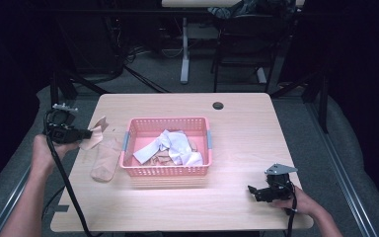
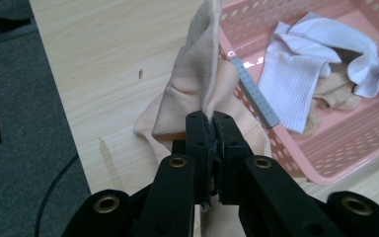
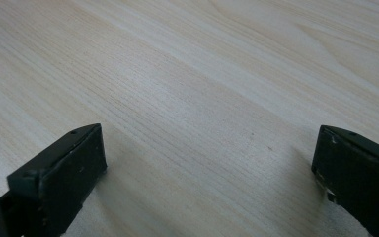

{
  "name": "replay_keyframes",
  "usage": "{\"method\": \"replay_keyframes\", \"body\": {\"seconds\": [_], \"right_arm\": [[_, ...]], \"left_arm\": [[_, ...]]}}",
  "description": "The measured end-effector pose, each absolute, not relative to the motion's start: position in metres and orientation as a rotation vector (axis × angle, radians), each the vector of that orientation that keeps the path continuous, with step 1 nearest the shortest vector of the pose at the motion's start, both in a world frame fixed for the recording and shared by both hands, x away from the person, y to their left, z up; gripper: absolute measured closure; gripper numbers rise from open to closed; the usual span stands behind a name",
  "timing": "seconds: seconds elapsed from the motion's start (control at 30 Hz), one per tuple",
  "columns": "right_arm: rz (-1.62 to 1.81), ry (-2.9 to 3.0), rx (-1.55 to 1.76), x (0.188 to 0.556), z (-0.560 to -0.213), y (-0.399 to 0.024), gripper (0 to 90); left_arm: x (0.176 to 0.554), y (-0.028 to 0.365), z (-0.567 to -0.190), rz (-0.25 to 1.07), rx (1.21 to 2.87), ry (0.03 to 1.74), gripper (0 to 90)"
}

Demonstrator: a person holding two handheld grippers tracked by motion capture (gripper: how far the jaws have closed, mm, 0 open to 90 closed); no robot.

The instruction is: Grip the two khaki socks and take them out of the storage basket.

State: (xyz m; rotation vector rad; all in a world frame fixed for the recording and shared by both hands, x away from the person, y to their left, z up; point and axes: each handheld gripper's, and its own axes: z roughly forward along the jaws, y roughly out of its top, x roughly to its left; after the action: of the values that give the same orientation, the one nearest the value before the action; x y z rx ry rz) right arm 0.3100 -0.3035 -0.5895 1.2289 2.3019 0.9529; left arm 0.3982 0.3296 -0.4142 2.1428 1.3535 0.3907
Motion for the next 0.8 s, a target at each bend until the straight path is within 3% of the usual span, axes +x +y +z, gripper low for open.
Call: {"method": "replay_keyframes", "body": {"seconds": [0.8], "right_arm": [[0.953, 2.303, 1.229, 0.310, -0.589, -0.304, 0.0]], "left_arm": [[0.406, 0.341, -0.458, 0.344, 2.143, 1.473, 86.6]]}}
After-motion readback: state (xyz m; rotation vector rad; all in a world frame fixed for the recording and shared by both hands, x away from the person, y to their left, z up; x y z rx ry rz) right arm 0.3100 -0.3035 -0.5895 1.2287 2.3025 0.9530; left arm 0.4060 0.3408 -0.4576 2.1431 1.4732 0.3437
